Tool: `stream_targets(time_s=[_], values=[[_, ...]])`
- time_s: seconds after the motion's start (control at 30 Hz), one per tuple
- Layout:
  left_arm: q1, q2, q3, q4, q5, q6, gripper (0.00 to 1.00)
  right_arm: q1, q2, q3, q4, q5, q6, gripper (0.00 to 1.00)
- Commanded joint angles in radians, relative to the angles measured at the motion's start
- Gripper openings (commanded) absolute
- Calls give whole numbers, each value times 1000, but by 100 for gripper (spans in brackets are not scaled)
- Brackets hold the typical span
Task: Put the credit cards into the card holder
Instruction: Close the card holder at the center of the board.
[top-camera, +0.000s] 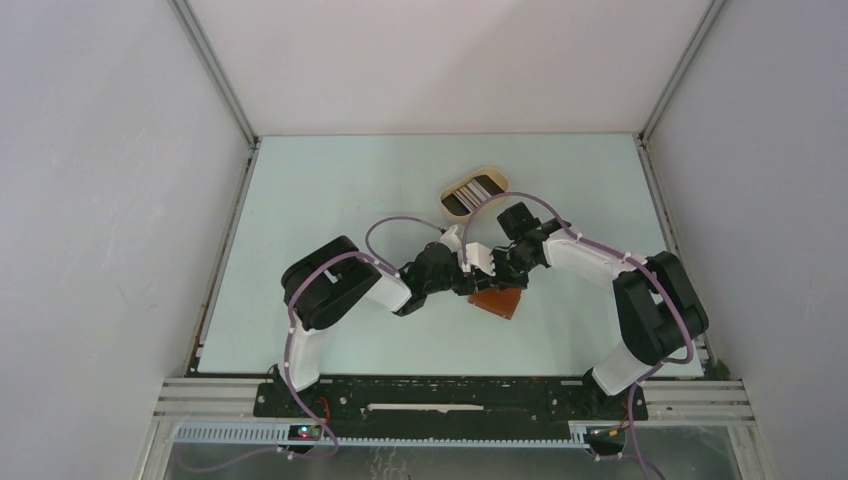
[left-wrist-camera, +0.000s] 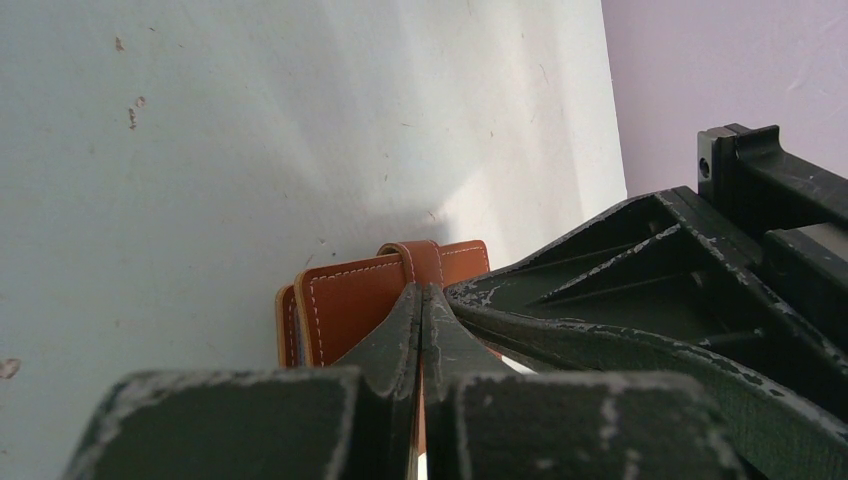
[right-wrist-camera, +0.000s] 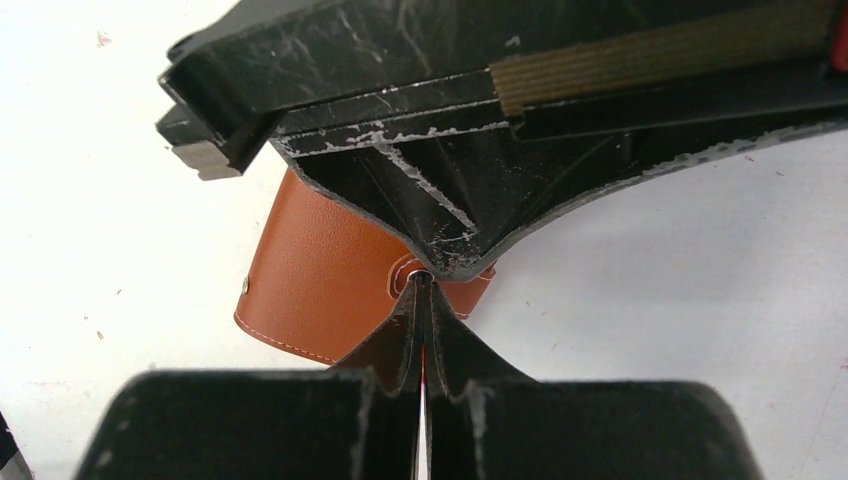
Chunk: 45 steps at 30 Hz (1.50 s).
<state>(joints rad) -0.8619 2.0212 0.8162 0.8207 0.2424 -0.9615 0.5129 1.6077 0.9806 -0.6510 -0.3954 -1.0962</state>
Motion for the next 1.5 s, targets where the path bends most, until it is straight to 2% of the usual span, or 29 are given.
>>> stream_targets(time_s=[0.0,0.83,1.07,1.13,1.2,1.47], values=[[-10,15,-45,-156,-21,33,0,19,21,3,13,2,11,0],[0,5,-82,-119,-37,-7,0,94,122,2,40,80,59,0],[5,3,-79,-101,-30,-6,0,86,145,17,-3,81,49,0],[14,-6,-83,-77,-20,-9,3,78,128,27,-19,69,49,0],[23,-27,-87,-56,-9,-3,8,68,86,43,-40,42,55,3],[57,-208,-95,-104,-36,118,26,-6,-119,60,-103,-66,66,30]])
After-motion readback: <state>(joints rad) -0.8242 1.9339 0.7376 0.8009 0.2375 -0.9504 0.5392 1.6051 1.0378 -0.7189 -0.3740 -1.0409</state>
